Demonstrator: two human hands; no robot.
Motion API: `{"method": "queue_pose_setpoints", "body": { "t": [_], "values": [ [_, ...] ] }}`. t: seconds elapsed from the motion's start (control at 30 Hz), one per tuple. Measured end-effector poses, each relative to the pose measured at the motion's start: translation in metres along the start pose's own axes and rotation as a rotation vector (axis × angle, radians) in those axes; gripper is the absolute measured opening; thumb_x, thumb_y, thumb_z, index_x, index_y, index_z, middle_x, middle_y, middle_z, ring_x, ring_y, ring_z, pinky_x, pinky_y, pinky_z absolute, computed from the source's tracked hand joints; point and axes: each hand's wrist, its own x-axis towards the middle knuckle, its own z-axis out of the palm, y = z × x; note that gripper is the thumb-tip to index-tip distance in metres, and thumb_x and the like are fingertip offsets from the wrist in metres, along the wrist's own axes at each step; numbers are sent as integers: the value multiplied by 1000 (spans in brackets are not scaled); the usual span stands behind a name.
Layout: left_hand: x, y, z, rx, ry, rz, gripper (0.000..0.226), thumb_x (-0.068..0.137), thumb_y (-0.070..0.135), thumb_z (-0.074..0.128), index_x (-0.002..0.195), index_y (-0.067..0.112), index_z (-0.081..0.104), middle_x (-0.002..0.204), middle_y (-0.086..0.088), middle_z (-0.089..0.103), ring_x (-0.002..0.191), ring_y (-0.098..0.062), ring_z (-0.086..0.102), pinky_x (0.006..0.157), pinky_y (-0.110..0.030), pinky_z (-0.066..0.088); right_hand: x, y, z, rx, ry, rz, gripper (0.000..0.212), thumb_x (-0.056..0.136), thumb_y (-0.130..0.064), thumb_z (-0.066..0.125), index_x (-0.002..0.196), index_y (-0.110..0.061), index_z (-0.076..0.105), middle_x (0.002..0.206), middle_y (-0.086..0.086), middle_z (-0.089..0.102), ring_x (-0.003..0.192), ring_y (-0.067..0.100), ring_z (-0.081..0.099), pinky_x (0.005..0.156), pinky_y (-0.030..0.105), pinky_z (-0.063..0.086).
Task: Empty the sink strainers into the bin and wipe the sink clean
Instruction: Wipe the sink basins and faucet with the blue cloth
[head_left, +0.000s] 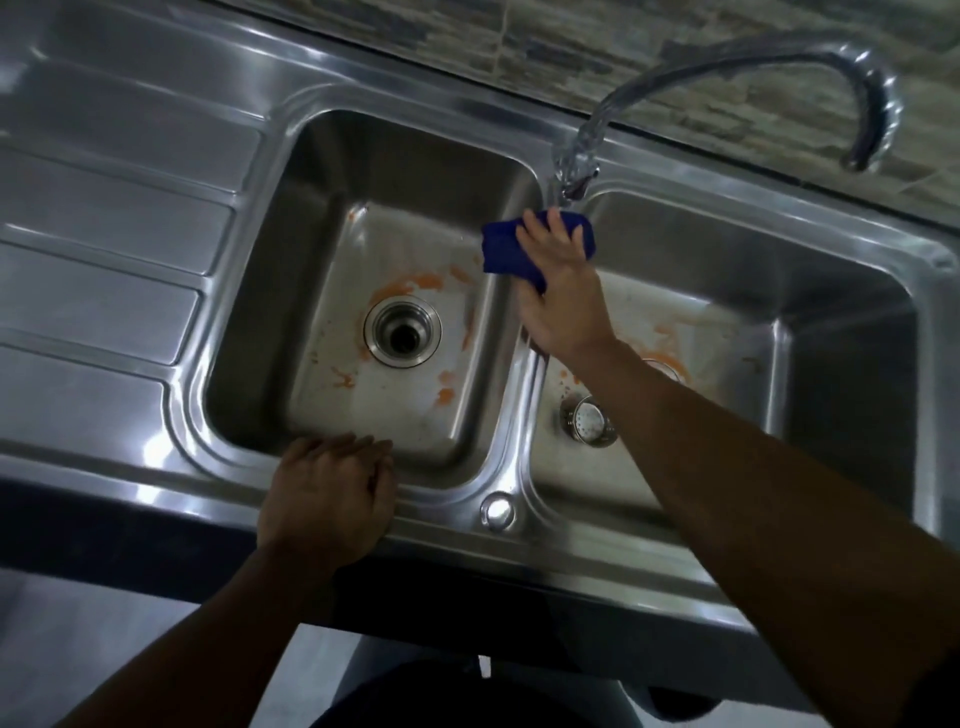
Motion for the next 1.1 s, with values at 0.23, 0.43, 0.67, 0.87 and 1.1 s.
{"method": "queue_pose_setpoints", "body": {
  "t": [0.23, 0.43, 0.67, 0.87, 1.1],
  "values": [
    [8, -4, -1, -61, -91, -55, 38, 91, 37, 47, 117, 22, 72, 108, -1, 77, 96, -22, 72, 91, -37, 52, -114, -51, 18, 23, -30, -24, 58, 87, -21, 49, 141, 0, 53, 152, 12, 48, 149, 34, 30, 124, 57, 15],
    [59, -39, -11, 32, -135, -90, 55, 98, 27, 45, 150, 9, 43, 155, -15, 44, 148, -31, 35, 125, -43, 17, -150, -64, 23, 20, -107, -53, 61, 85, -20, 47, 143, -4, 52, 155, 8, 44, 151, 28, 28, 125, 51, 15],
    [89, -112, -36, 13, 194, -36, 63, 92, 20, 53, 150, 0, 39, 161, -23, 30, 152, -40, 23, 123, -60, 19, -32, -27, 6, -81, -94, 16, 64, 89, -1, 58, 151, -6, 41, 161, 10, 33, 155, 29, 15, 127, 51, 6],
    [115, -147, -36, 44, 257, -91, 66, 105, 46, 15, 158, 8, 21, 166, -16, 19, 156, -31, 14, 126, -53, 13, 22, -24, 13, -12, 32, 244, 70, 90, 12, 54, 152, -16, 37, 164, 5, 28, 155, 28, 11, 124, 51, 18],
    [115, -147, -40, 57, 261, -78, 67, 104, 45, 22, 158, 6, 21, 167, -15, 17, 157, -29, 11, 127, -51, 13, 42, -28, 33, -65, 166, 294, 75, 86, 19, 51, 151, -15, 37, 163, 8, 28, 141, 8, 3, 113, 57, 40]
  ]
}}
